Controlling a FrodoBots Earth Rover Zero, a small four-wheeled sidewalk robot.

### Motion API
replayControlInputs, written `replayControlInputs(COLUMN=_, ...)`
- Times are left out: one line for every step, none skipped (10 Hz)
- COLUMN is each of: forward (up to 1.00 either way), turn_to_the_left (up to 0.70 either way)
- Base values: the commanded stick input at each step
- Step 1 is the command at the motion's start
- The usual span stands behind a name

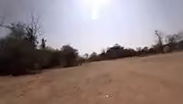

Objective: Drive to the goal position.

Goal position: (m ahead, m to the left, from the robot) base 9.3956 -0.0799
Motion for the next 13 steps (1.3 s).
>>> replayControlInputs(forward=1.0, turn_to_the_left=0.0)
replayControlInputs(forward=1.0, turn_to_the_left=0.0)
replayControlInputs(forward=1.0, turn_to_the_left=0.0)
replayControlInputs(forward=1.0, turn_to_the_left=0.0)
replayControlInputs(forward=1.0, turn_to_the_left=0.0)
replayControlInputs(forward=1.0, turn_to_the_left=0.0)
replayControlInputs(forward=1.0, turn_to_the_left=0.0)
replayControlInputs(forward=1.0, turn_to_the_left=0.0)
replayControlInputs(forward=1.0, turn_to_the_left=0.0)
replayControlInputs(forward=1.0, turn_to_the_left=0.0)
replayControlInputs(forward=1.0, turn_to_the_left=0.0)
replayControlInputs(forward=1.0, turn_to_the_left=0.0)
replayControlInputs(forward=1.0, turn_to_the_left=0.0)
